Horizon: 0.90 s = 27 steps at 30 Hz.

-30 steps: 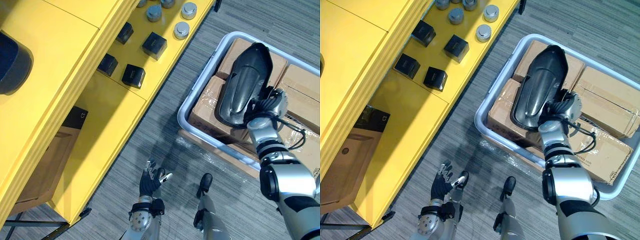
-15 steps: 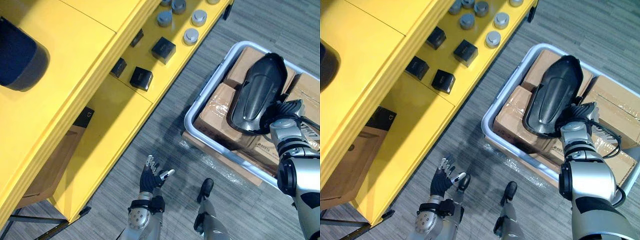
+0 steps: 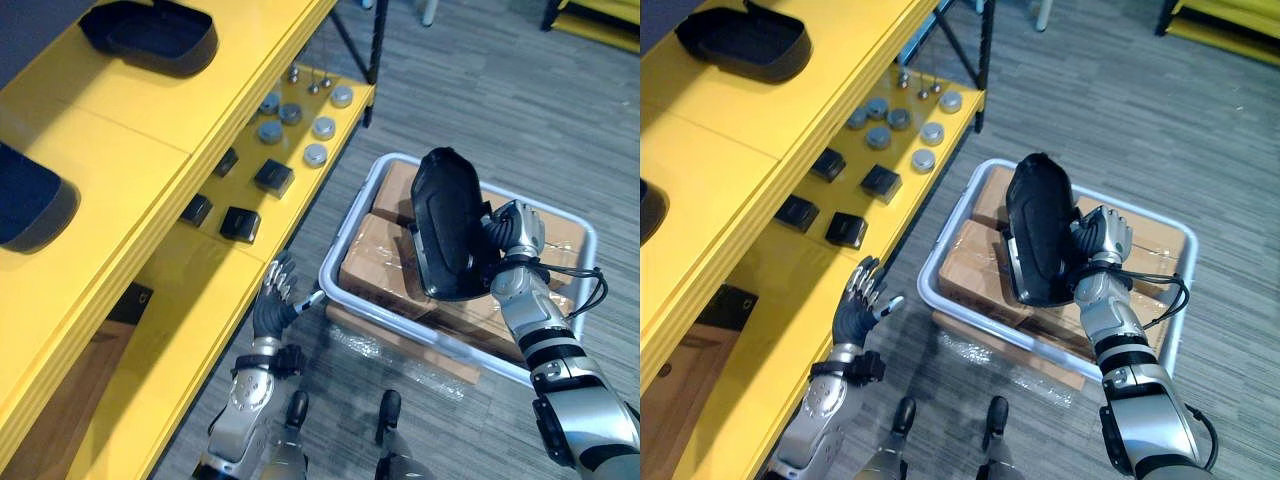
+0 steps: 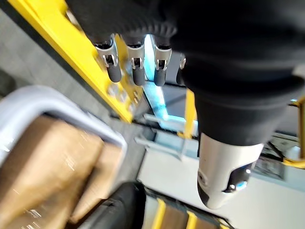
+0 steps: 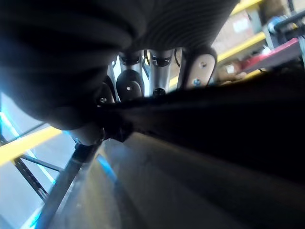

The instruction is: Walk over and take plastic housings, then place them on the shelf

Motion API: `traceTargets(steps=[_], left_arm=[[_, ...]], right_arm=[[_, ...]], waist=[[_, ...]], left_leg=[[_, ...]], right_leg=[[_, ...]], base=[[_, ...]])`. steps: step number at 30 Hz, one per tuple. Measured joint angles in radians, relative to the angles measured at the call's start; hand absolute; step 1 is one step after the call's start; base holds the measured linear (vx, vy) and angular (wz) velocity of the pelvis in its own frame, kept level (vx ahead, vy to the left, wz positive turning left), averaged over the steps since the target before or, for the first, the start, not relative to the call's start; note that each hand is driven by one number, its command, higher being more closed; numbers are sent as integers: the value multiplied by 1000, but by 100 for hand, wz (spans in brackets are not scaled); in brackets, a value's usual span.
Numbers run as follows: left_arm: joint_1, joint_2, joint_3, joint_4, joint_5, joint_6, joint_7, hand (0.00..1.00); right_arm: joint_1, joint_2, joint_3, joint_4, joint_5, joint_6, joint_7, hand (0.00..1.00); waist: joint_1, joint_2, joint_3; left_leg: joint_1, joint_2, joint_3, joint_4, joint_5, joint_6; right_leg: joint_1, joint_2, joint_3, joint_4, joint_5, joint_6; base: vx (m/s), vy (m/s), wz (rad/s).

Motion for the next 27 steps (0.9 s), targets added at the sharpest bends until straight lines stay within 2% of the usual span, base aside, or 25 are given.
traceTargets(steps=[1,7,11,14,15,17,21,24,27], left_arm=[[-17,-1,-2,13,-12,2,0,0],[-73,1,-50,133,-140,5,-11,0],[-133,29,-116,262,-277,47,-20,0],[-167,31,-148,300,-317,64,-26,0],[-198,32,-174,326,-334,71,-29,0],[-218,31,-185,344,-343,75,-29,0],[-265,22,-220,398,-357,98,-28,0],[-277,20,-245,398,-401,100,-21,0],[-281,0,-257,378,-497,98,-16,0]], right_arm=[[12,8,1,-27,-2,-1,9,100],[79,10,33,-156,-37,-7,17,100],[105,31,90,-320,-61,-18,19,100],[130,59,96,-402,-79,-27,18,100],[158,71,101,-457,-80,-34,17,100],[168,73,118,-486,-81,-34,15,100],[209,138,136,-575,-82,-38,10,100],[232,160,167,-614,-82,-38,0,100],[281,191,224,-653,-81,-52,-4,100]], waist=[[-11,-4,-14],[-12,-11,-70],[-25,-19,-98],[-31,-29,-128],[-32,-41,-154],[-34,-47,-165],[-41,-53,-205],[-43,-53,-221],[-42,-53,-233]], left_leg=[[6,2,8,-3,0,0],[36,11,28,-23,-3,-4],[77,18,38,-52,2,-5],[100,21,43,-68,4,-5],[113,23,46,-73,4,-5],[129,23,47,-78,4,-5],[167,24,57,-92,3,-5],[174,26,59,-93,3,-5],[189,28,56,-96,3,-5]], right_leg=[[1,1,6,0,0,0],[12,10,24,-1,-2,-2],[32,16,31,-1,-7,-4],[46,18,33,-2,-9,-7],[56,18,35,-2,-12,-10],[68,18,36,-2,-14,-12],[95,17,47,-2,-18,-11],[101,17,46,-6,-20,-11],[116,19,45,-7,-26,-10]], base=[[6,-27,-18],[-8,-21,-10],[6,-13,-7],[35,3,-4],[43,11,-5],[33,15,-5],[8,16,-6],[-43,6,0],[-23,0,1]])
